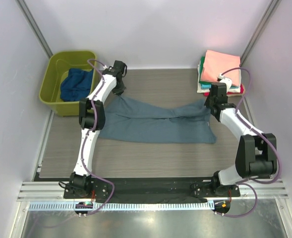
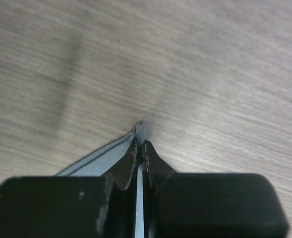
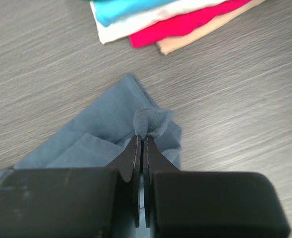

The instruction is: Fold and stack the t-shirts

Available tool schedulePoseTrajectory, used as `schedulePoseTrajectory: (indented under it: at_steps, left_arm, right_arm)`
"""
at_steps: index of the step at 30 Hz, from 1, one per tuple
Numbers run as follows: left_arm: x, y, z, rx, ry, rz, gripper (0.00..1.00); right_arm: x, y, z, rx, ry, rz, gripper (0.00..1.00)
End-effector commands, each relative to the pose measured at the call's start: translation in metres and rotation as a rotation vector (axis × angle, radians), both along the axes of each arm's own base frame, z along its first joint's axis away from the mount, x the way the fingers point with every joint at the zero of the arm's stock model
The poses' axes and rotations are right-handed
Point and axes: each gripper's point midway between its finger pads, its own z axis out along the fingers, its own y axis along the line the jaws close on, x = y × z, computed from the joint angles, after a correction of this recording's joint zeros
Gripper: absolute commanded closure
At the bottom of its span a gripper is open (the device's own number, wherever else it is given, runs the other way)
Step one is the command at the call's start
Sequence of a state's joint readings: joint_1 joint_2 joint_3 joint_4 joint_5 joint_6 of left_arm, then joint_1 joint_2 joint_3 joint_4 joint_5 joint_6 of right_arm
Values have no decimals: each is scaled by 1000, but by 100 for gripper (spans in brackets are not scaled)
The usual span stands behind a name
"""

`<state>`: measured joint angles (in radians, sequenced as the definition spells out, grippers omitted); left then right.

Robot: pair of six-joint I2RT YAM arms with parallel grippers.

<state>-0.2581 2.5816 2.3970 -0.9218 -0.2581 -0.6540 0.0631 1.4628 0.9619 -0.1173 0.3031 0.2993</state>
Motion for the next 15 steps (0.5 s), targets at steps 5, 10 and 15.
schedulePoseTrajectory:
  at_steps: [5, 10, 15]
  left_arm:
    - [33, 45, 76, -79, -161, 109, 100]
    - [24, 82, 139, -91, -265, 185, 100]
    - [12, 86, 145, -106, -255, 188, 100]
  right_arm:
    - [77, 27, 71, 102, -195, 89, 99]
    - [119, 38, 110, 118, -271, 135, 99]
    - [121, 51, 115, 132, -279, 171, 99]
